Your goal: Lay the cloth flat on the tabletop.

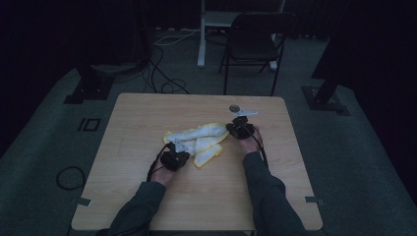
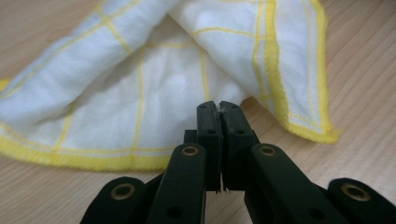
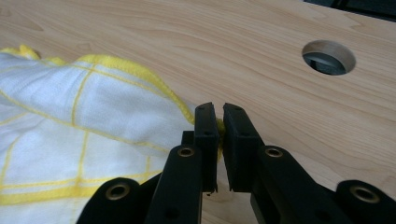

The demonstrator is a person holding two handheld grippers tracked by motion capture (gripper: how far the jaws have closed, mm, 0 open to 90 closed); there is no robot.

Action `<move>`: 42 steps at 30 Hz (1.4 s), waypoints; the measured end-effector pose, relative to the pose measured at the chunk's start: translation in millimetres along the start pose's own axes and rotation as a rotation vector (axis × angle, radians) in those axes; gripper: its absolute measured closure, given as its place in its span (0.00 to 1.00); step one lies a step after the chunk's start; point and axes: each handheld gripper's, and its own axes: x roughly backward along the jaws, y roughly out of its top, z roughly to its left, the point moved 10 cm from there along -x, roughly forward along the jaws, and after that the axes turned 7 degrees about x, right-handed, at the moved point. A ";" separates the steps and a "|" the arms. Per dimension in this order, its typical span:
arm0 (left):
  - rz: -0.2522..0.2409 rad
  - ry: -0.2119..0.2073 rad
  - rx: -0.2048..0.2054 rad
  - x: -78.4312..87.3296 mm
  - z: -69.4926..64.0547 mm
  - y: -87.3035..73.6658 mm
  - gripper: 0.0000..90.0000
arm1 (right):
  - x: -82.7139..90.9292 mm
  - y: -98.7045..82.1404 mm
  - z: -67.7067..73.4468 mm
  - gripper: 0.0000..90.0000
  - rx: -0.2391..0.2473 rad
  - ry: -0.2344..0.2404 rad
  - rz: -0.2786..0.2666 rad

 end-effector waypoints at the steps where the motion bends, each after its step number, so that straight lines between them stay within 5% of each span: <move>1: -0.013 -0.002 0.004 3.3 1.0 1.6 0.98 | 0.5 -0.2 -1.5 0.95 -0.002 -0.002 0.000; 12: -0.067 -0.020 0.080 38.5 32.9 -3.3 0.98 | 6.7 -4.7 -18.3 0.95 -0.017 -0.032 0.010; 24: -0.079 0.000 0.132 55.2 60.6 -10.8 0.98 | 9.9 -11.6 -31.4 0.95 -0.028 -0.053 0.029; 33: -0.063 -0.006 0.139 50.2 56.6 -14.6 0.98 | 8.6 -16.9 -34.9 0.95 -0.024 -0.079 0.054; 42: -0.064 -0.007 0.143 47.2 53.5 -13.7 0.98 | 14.0 -17.1 -25.8 0.82 -0.001 -0.071 0.041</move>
